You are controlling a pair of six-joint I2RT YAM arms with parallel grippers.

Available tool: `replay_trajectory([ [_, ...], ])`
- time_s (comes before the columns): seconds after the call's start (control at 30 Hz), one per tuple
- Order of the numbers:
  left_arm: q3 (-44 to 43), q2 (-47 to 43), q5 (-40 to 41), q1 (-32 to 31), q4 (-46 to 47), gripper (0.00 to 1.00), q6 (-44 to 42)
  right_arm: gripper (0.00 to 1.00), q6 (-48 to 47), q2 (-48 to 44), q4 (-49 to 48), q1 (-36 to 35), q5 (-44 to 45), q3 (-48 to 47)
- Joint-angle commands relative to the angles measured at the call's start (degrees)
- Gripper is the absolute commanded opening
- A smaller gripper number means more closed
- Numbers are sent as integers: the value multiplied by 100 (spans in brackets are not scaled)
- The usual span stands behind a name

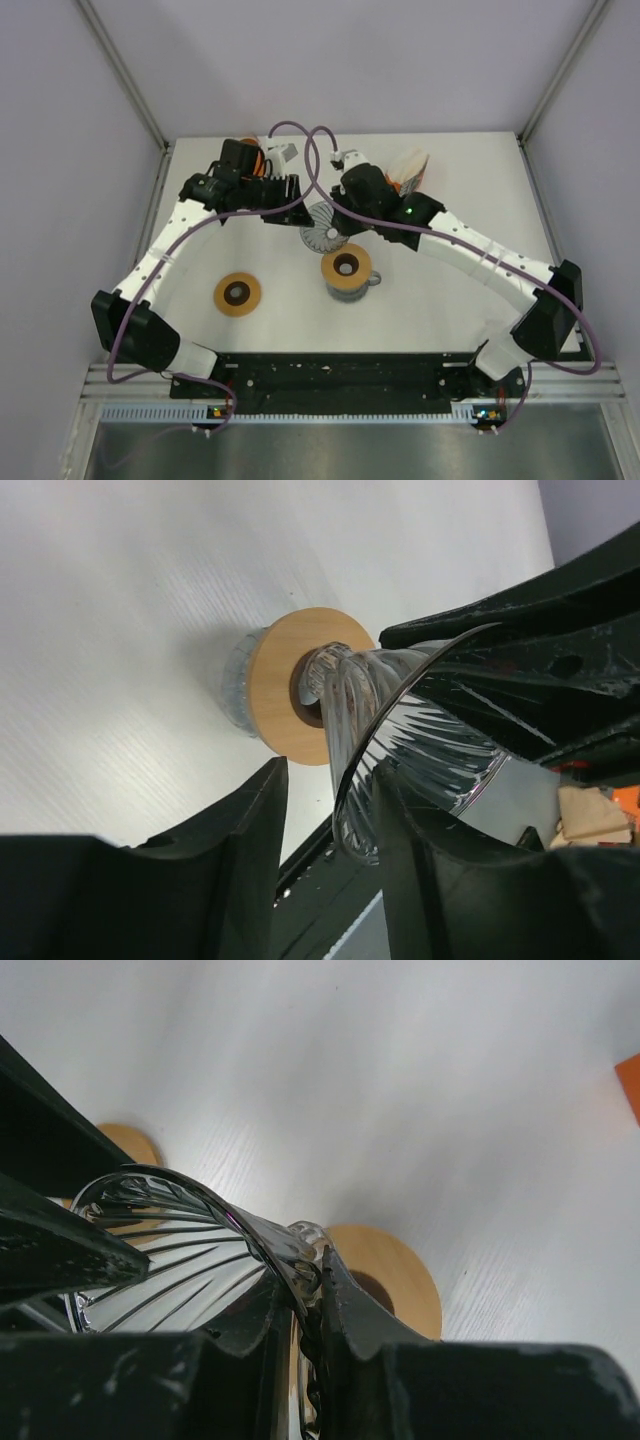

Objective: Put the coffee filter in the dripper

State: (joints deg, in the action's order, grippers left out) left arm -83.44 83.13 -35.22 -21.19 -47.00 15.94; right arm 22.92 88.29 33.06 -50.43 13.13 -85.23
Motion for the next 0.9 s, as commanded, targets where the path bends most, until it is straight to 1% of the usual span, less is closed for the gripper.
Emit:
replay_trajectory([
  [0.0, -243, -236, 270, 54, 33, 48, -442, 0, 19, -285, 429, 262, -871, -29],
  [0.1, -190, -157, 201, 45, 42, 49, -469, 0, 99, -505, 534, 367, -1075, 59],
  [0.2, -85, -17, -19, -8, 103, 46, -373, 0, 230, -699, 535, 517, -1268, 269],
  [0.37, -102, 168, -274, -280, 200, 47, -259, 0, 433, -971, 369, 684, -1628, 840],
  [0.5, 46, 440, -309, -447, 262, 41, -189, 0, 547, -1086, 149, 798, -1752, 1175],
  [0.57, 178, 511, -389, -482, 375, 40, -57, 0, 573, -1095, -70, 851, -1918, 1333],
  [0.73, 319, 572, -301, -553, 534, 29, 75, 0, 582, -963, -510, 956, -2112, 1579],
  [0.87, 398, 608, -354, -640, 596, 28, 84, 0, 556, -972, -827, 1009, -2200, 1755],
])
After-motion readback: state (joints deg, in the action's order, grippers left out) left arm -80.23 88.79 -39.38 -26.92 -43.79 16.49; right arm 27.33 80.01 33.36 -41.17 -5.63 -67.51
